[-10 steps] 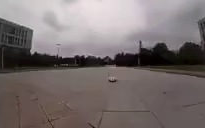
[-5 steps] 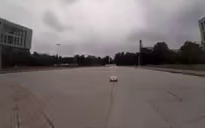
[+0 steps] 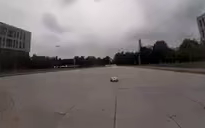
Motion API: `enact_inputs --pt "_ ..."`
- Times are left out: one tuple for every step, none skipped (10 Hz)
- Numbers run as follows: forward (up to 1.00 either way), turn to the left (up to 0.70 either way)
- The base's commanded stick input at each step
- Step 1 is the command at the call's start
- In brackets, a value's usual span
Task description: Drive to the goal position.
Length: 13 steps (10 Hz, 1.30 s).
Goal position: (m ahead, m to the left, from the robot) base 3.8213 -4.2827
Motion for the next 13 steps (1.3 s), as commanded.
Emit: enact_inputs --pt "1.00 0.00" --pt "1.00 0.00" --pt "1.00 0.00" --pt "1.00 0.00" --pt "1.00 0.00" --pt "1.00 0.00" --pt "1.00 0.00" --pt "1.00 0.00" --pt "1.00 0.00" --pt "1.00 -0.05" --pt "1.00 -0.25" --pt "1.00 -0.27" --pt "1.00 -0.27"
